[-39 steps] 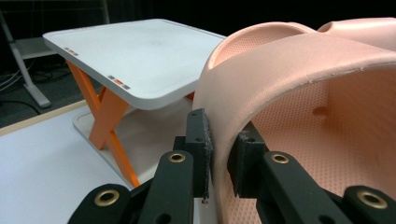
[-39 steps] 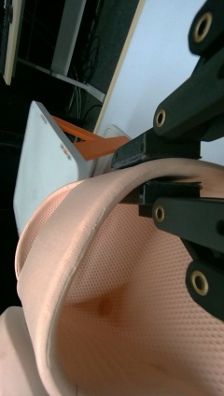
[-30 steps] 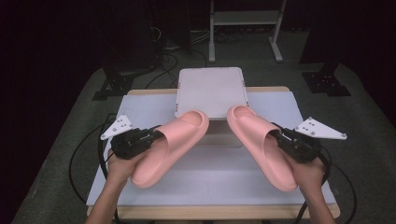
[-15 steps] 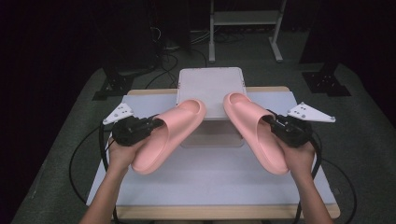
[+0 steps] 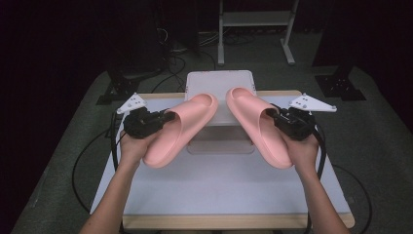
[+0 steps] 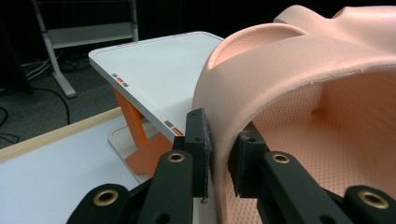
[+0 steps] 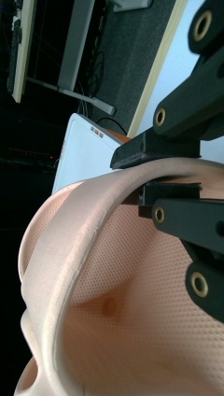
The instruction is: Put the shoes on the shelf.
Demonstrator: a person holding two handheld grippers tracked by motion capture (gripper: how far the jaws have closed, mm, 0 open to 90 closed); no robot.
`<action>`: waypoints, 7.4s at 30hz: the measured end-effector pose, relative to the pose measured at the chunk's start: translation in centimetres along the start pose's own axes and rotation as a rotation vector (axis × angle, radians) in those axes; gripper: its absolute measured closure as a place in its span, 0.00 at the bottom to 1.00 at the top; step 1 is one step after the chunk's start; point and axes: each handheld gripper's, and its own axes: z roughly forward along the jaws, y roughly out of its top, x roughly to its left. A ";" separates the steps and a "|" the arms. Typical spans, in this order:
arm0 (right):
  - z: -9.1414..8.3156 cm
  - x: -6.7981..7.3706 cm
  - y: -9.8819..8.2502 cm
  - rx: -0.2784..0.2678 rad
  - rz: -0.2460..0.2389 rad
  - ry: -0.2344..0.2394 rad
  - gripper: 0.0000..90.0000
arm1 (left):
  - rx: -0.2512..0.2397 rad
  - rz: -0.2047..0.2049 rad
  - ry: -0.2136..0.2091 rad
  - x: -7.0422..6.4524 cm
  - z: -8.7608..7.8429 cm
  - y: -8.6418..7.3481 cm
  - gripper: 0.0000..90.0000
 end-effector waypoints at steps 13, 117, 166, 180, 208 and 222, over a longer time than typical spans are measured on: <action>1.7 0.1 1.0 0.020 -0.008 -0.018 0.90 | 0.020 0.001 0.033 0.3 2.2 1.9 0.88; 9.7 -1.3 3.9 0.130 0.107 -0.146 0.76 | 0.081 -0.163 0.203 1.4 10.3 4.2 0.75; 11.5 -1.1 4.2 0.117 0.133 -0.155 0.73 | 0.022 -0.171 0.183 1.0 12.1 4.2 0.67; 11.9 -1.3 4.2 0.108 0.148 -0.154 0.72 | 0.008 -0.160 0.185 1.3 12.5 4.2 0.67; 12.5 -1.8 4.3 0.100 0.160 -0.142 0.68 | -0.003 -0.151 0.186 1.8 13.0 4.2 0.65; 11.4 -2.0 4.2 0.079 0.206 -0.100 0.60 | -0.016 -0.144 0.171 1.5 12.0 4.4 0.59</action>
